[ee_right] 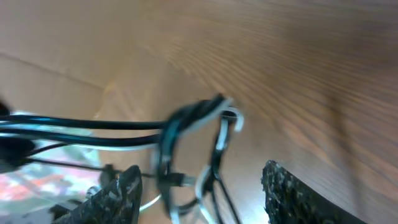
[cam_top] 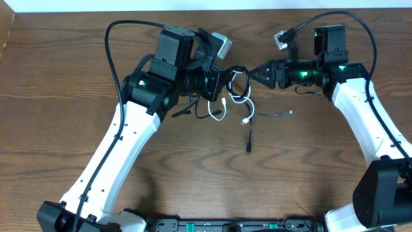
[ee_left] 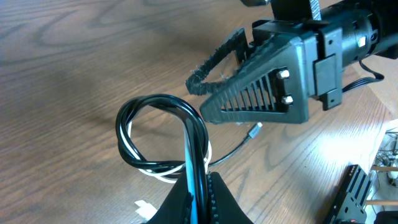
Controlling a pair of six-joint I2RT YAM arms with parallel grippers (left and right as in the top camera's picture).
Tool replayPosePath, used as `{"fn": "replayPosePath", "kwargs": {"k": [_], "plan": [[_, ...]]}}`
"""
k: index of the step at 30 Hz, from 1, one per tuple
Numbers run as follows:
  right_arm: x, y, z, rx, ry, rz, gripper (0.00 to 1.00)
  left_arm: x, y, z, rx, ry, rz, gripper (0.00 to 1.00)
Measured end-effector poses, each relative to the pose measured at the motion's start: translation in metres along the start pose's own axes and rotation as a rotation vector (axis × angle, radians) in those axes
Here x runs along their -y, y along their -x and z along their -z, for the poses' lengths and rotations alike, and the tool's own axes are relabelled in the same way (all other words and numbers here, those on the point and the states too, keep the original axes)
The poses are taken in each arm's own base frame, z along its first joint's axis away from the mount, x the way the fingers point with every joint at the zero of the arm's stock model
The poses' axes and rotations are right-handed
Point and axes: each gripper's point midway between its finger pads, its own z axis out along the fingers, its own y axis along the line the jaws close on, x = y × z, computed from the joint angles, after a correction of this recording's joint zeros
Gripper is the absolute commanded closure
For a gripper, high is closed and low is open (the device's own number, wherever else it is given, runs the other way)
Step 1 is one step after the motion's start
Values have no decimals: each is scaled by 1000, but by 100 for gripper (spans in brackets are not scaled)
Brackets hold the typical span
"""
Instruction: Untangle cables
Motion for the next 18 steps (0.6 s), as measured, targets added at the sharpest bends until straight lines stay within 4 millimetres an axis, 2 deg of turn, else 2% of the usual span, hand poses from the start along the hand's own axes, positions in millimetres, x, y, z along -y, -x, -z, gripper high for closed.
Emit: {"fn": "replayPosePath", "kwargs": {"k": [5,9,12,14,18], "plan": [[-9,-1,-1,-7,47,2,43,0,0,0,0,0,4,93],[-14,-5,-10,-25,39,19,44,0,0,0,0,0,11,92],[-19,-12,-31,-57,-16,56,55,0,0,0,0,0,21,93],[-18,-13,-40,-59,-65,68,68,0,0,0,0,0,30,93],[-3,-12,-51,-39,-224,26,85,0,0,0,0,1,35,93]]}}
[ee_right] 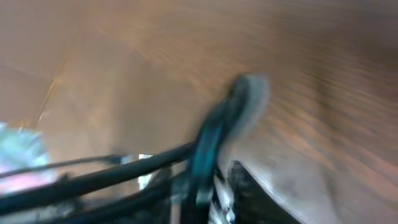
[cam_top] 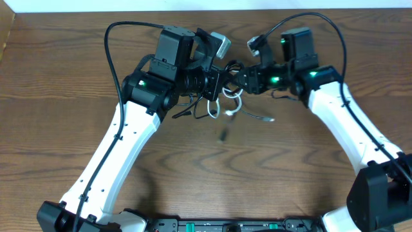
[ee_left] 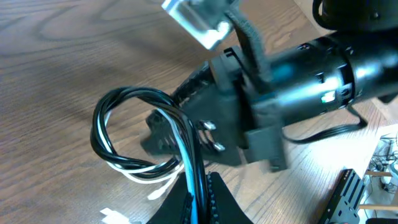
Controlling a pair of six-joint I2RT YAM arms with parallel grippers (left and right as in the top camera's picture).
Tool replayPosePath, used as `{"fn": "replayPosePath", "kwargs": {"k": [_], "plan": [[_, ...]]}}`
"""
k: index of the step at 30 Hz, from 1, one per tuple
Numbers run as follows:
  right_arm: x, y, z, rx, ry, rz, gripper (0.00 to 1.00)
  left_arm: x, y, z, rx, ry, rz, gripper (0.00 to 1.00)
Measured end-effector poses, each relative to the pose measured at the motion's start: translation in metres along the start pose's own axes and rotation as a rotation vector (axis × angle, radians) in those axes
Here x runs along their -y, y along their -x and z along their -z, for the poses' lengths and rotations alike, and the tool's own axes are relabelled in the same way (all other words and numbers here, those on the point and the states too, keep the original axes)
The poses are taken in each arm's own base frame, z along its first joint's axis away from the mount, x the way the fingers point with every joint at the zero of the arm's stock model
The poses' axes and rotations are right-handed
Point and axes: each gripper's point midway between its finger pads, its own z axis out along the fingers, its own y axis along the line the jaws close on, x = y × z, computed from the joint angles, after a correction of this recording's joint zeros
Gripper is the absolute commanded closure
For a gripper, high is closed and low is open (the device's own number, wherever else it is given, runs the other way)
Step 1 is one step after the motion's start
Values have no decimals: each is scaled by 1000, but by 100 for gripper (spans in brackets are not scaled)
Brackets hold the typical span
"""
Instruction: Untangle cables
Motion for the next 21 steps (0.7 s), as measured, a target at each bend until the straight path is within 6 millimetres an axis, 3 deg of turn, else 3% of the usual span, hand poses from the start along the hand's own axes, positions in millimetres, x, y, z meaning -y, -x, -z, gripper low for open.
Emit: {"fn": "replayPosePath", "kwargs": {"k": [3,8,12,17,21], "plan": [[15,4,-2,29,-111,-50,99,0,0,0,0,2,3,93],[37,0,4,27,-228,-128,99,-9,-1,1,-2,39,12,93],[60,-20,16,-33,-319,-213,99,-33,1,10,10,112,47,93],[90,-26,36,-37,-398,-293,99,-68,4,44,56,204,114,93],[103,-22,47,-14,-408,-326,99,-75,0,73,78,246,154,93]]}}
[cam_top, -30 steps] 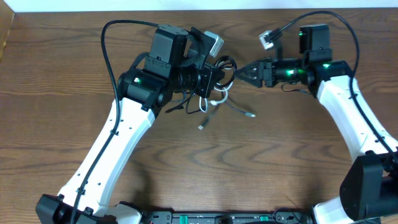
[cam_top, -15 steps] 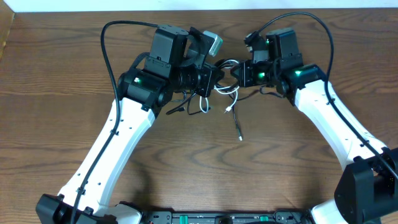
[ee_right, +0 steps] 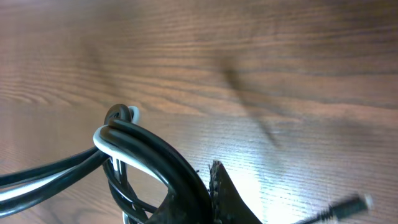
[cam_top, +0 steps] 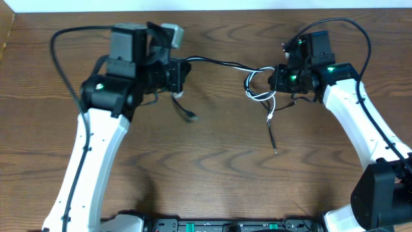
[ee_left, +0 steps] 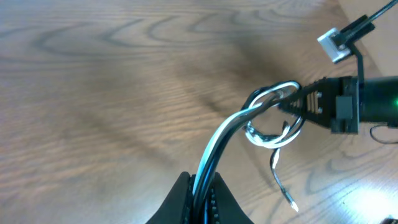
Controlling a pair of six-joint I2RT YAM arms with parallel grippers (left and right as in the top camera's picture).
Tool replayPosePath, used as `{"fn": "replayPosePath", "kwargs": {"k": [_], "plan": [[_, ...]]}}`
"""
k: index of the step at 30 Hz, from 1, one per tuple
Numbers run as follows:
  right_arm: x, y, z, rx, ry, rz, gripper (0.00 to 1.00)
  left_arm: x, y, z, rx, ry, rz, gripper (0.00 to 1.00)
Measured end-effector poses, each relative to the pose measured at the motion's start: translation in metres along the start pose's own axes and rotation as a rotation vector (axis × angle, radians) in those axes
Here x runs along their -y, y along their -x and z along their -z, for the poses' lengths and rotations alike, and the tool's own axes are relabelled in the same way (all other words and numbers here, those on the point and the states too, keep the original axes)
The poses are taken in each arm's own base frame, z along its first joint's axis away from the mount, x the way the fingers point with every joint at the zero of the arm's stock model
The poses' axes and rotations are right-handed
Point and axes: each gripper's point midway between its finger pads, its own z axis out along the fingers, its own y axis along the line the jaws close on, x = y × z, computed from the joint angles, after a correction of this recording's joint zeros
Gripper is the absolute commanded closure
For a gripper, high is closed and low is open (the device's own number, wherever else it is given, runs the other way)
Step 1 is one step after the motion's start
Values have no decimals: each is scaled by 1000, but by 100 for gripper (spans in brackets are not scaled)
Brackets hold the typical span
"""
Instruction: Untangle cables
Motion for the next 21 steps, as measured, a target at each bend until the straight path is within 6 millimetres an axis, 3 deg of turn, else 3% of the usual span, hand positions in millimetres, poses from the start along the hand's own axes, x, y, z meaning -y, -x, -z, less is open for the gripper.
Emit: {"fn": "replayPosePath", "kwargs": {"k": [9,16,21], "plan": [[-18,18,4,56,119,22,99,9,-19,7,-69,-36,20,92],[-33,30,8,99,204,48,99,49,-35,2,-130,-167,-42,93],[-43,41,15,133,283,58,99,74,-53,-16,-213,-235,-80,93]]}}
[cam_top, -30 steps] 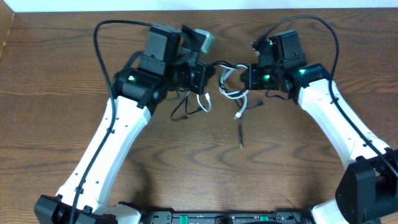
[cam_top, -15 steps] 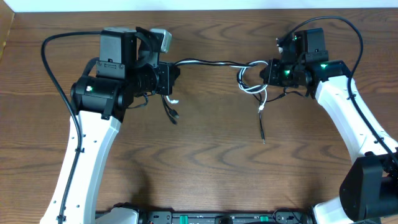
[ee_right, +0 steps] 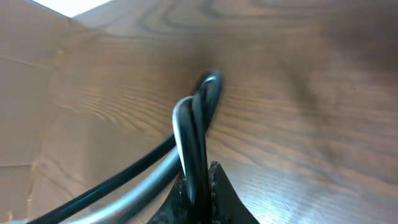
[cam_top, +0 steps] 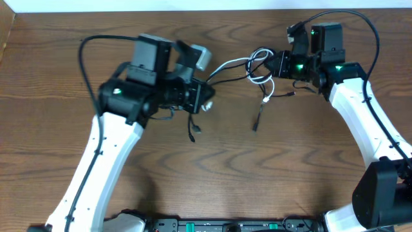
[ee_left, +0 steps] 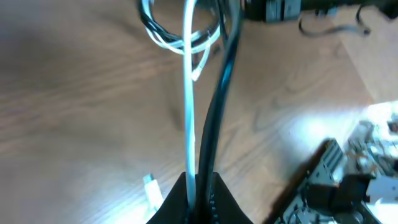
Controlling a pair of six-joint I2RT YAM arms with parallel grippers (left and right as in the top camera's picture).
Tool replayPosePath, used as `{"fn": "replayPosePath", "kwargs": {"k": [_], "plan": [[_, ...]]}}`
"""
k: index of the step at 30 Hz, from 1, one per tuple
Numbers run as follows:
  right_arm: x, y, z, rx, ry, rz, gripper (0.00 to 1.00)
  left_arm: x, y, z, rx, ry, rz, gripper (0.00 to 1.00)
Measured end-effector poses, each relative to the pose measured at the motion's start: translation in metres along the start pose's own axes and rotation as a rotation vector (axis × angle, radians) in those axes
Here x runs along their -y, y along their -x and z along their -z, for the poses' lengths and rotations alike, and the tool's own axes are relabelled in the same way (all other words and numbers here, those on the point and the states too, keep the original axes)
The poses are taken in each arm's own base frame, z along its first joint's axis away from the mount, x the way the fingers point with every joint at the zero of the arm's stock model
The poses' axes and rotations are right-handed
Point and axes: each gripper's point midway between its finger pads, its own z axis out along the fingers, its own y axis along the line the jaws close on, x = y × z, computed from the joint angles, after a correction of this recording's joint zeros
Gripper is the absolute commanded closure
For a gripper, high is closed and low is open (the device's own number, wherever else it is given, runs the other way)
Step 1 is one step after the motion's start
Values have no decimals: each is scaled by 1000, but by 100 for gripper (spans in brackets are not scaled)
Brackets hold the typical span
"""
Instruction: Untangle cables
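A black cable and a white cable, knotted together [cam_top: 259,64], hang between my two grippers above the table. My left gripper [cam_top: 205,90] is shut on both strands [ee_left: 198,149], which run up from its jaws to the coiled knot [ee_left: 180,28]. On the far side of the knot, my right gripper [cam_top: 278,64] is shut on the looped cables [ee_right: 196,143]. Loose ends dangle: a black plug [cam_top: 256,122] below the knot, another black end [cam_top: 192,132] under the left gripper, and a white plug [ee_left: 151,185] beside its jaws.
The wooden table [cam_top: 212,180] stretches beneath both arms. A pale strip runs along the far edge [cam_top: 193,5]. Each arm's own black supply cable [cam_top: 87,58] arcs above it. A black rack shows at the near edge [cam_top: 212,225].
My left gripper has moved right and nearer, closer to the right gripper. The knot has shifted up toward the far edge, and the stretched strands are shorter and slacker.
First my left gripper held the coiled bundle while the open right gripper faced it. Then the right gripper was at the bundle. Afterwards the grippers stood far apart with the cables stretched between them. Now the left one is closer again, both still holding.
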Motion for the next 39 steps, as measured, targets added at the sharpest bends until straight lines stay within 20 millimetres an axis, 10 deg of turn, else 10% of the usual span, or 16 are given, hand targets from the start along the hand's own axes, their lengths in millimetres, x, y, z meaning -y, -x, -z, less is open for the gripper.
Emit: {"fn": "replayPosePath", "kwargs": {"k": [16,26,39], "plan": [[-32,-2,41,26,30,1,99,-42,-15,-98,-176,-17,55,90],[28,-35,57,-49,-330,-92,99,-65,-5,-84,-128,16,92,39],[67,-86,47,-228,-742,82,99,-117,-11,-48,-111,145,215,39]]}}
